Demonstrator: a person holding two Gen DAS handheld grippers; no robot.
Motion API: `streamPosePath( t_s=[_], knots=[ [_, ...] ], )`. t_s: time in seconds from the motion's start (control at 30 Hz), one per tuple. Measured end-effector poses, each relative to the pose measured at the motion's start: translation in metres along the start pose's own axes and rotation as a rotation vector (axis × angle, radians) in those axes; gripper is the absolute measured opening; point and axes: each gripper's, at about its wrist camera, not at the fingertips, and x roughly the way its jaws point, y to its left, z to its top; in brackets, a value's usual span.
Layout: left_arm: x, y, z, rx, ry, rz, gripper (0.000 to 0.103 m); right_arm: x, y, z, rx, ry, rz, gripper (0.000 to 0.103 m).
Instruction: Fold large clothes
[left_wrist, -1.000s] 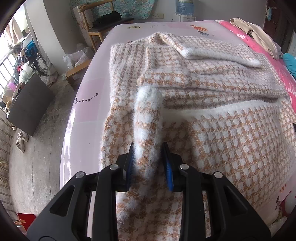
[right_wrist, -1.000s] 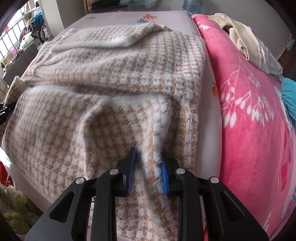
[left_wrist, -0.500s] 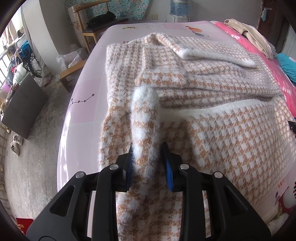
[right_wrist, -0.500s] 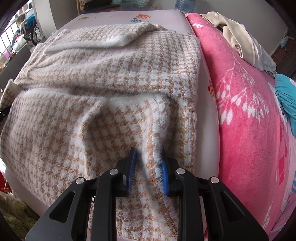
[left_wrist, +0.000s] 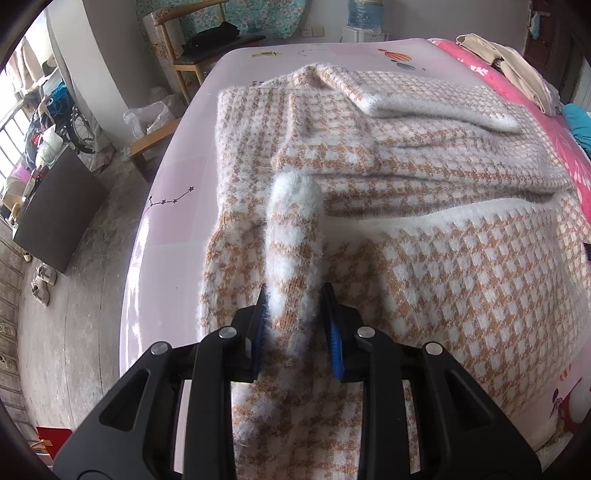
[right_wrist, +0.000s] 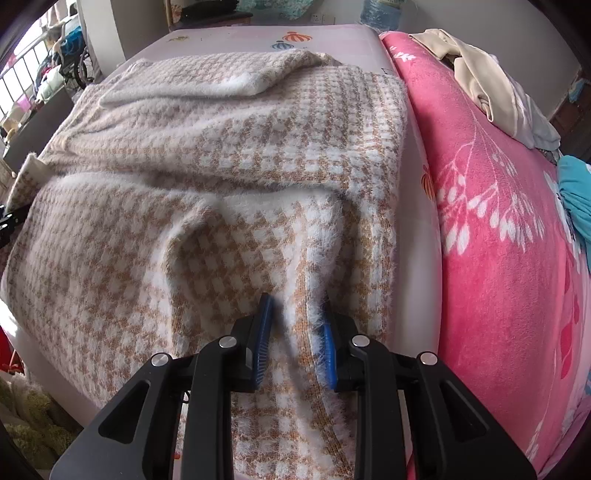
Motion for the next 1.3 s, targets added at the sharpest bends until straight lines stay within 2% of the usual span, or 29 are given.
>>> streamPosePath(
  t_s=[0.3, 0.43, 0.63, 0.83, 0.97, 1.13, 1.3],
  knots=[
    [0.001, -0.006, 0.001, -0.003, -0.006, 0.045, 0.026, 0.001, -0.007, 0.000, 0.006, -0.015, 0.036, 0.024],
    [-0.004, -0.011, 0.001, 0.035, -0.031, 0.057, 0.011, -0.004, -0.006, -0.004, 0.023, -0.036, 0.034, 0.009],
    [-0.037, -0.001, 0.000, 0.032, -0.132, 0.007, 0.008, -0.033, -0.004, -0.009, 0.046, -0.099, 0.019, 0.008],
    [-0.075, 0.009, -0.011, 0.014, -0.275, -0.075, 0.008, -0.068, 0.001, -0.024, 0.092, -0.179, -0.024, 0.008],
    [-0.104, 0.014, -0.015, 0.026, -0.369, -0.105, 0.008, -0.096, 0.007, -0.030, 0.120, -0.238, -0.055, 0.008],
    [-0.124, 0.022, 0.007, 0.046, -0.432, -0.134, 0.008, -0.127, 0.003, -0.014, 0.125, -0.329, -0.075, 0.008],
    [-0.118, 0.030, 0.059, 0.043, -0.461, -0.155, 0.008, -0.129, -0.010, 0.030, 0.072, -0.388, -0.086, 0.008]
  ],
)
